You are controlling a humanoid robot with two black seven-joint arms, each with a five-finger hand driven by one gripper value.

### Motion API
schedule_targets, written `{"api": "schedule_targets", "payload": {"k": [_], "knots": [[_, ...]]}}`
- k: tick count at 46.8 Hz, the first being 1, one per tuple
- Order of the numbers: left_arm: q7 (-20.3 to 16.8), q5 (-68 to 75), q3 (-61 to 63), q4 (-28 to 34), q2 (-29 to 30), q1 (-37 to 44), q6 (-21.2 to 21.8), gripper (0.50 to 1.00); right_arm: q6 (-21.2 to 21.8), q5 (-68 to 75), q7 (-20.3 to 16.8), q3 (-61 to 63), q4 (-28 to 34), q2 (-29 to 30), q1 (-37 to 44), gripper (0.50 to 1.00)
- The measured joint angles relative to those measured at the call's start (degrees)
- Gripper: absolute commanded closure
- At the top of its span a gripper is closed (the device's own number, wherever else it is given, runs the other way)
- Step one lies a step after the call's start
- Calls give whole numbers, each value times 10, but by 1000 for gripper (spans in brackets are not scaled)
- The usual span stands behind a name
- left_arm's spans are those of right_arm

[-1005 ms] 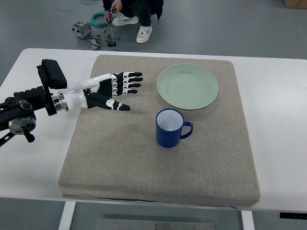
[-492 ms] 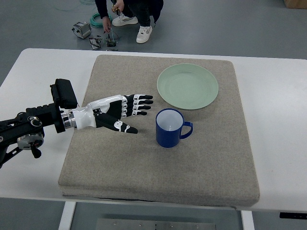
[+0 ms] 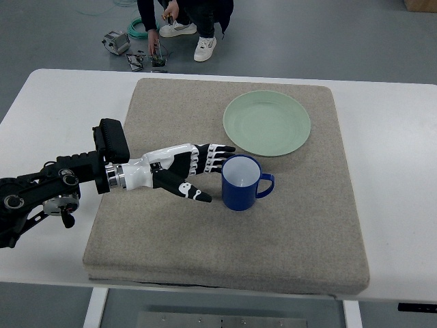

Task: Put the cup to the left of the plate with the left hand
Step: 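Wrap the left hand fingers around the blue mug's body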

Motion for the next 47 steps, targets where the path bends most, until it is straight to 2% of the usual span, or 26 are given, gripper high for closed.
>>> {"api": "schedule_targets", "payload": {"k": [30, 47], "knots": [[2, 3, -2, 43, -51, -5, 6, 504, 0, 0, 0, 0, 0, 0, 0, 566], [4, 3, -1, 48, -81, -5, 6, 504, 0, 0, 0, 0, 0, 0, 0, 566]]}}
